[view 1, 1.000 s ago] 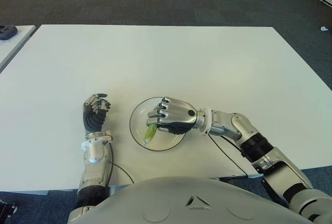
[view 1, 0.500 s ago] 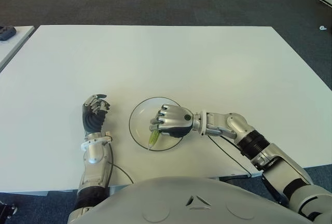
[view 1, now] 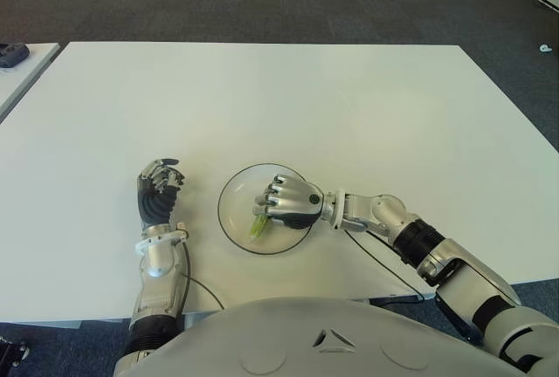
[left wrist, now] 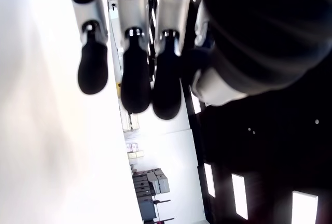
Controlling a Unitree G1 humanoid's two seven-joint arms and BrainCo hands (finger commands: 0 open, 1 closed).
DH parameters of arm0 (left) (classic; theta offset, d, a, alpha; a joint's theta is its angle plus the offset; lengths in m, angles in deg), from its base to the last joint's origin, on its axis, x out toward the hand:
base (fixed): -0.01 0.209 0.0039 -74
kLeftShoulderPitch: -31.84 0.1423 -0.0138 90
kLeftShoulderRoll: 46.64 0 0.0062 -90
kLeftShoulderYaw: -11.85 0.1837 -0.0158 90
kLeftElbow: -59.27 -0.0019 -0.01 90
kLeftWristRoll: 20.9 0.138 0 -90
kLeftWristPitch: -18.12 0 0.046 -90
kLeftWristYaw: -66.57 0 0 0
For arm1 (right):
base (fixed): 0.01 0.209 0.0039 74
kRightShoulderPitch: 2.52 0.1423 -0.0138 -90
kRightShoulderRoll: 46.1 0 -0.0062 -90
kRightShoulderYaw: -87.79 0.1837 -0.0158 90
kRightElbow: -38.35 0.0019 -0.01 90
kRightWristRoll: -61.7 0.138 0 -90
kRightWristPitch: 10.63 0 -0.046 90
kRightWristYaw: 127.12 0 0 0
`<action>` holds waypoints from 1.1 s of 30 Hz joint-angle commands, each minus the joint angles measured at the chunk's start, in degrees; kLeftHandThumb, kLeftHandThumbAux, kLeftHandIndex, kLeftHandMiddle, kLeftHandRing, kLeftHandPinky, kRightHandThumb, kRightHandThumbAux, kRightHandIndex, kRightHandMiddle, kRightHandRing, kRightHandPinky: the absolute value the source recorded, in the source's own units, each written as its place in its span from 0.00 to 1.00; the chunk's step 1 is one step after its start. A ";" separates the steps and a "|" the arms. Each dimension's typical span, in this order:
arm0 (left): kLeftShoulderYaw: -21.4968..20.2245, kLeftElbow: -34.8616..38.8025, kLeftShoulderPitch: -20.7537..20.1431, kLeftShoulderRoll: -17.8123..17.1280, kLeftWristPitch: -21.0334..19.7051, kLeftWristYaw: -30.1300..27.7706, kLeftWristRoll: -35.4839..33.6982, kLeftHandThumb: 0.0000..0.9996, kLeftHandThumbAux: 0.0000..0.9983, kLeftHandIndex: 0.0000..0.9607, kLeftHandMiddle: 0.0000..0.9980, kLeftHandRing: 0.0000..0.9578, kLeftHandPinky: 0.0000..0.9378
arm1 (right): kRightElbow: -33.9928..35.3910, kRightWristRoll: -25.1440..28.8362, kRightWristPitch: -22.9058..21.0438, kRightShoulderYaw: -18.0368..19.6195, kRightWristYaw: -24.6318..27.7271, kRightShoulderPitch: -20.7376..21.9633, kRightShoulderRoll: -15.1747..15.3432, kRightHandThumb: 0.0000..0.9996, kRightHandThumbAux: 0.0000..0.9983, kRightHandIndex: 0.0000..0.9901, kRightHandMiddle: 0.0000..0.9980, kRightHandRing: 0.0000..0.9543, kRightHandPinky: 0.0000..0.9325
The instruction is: Put the toothpaste on the table into the plate.
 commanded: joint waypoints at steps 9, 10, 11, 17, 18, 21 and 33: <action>0.10 -0.17 0.02 0.27 -1.59 -0.13 -0.44 0.69 0.72 0.45 0.62 0.65 0.64 | 5.92 8.72 -1.61 2.21 17.35 0.80 2.76 0.30 0.43 0.02 0.03 0.03 0.03; 0.08 -0.08 0.01 0.32 -1.87 -0.07 -0.49 0.69 0.72 0.45 0.61 0.65 0.64 | 6.48 9.50 -1.62 2.60 18.10 0.70 3.00 0.30 0.42 0.01 0.02 0.02 0.02; 0.02 -0.06 -0.04 0.45 -1.98 0.01 -0.67 0.69 0.72 0.45 0.61 0.64 0.63 | 6.97 10.72 -1.48 3.28 18.40 0.53 3.21 0.29 0.40 0.01 0.01 0.01 0.01; -0.04 0.02 -0.19 0.72 -2.08 -0.05 -1.33 0.69 0.72 0.45 0.60 0.63 0.63 | 7.86 14.06 -0.95 5.09 19.07 -0.06 3.34 0.32 0.28 0.00 0.00 0.00 0.00; -0.02 -0.01 -0.21 0.70 -2.07 -0.12 -1.41 0.69 0.72 0.45 0.60 0.63 0.63 | 7.95 14.59 -0.77 5.28 19.38 -0.02 3.39 0.33 0.27 0.00 0.00 0.00 0.00; 0.06 -0.23 -0.31 0.52 -1.67 -0.54 -1.80 0.69 0.72 0.45 0.61 0.64 0.65 | 8.24 17.22 0.18 6.02 21.06 0.15 3.58 0.33 0.25 0.00 0.00 0.00 0.00; 0.48 0.19 -0.32 0.47 -1.40 -0.62 -1.82 0.70 0.72 0.45 0.63 0.66 0.68 | 9.18 25.08 2.33 9.10 26.50 0.13 3.91 0.36 0.20 0.00 0.00 0.00 0.00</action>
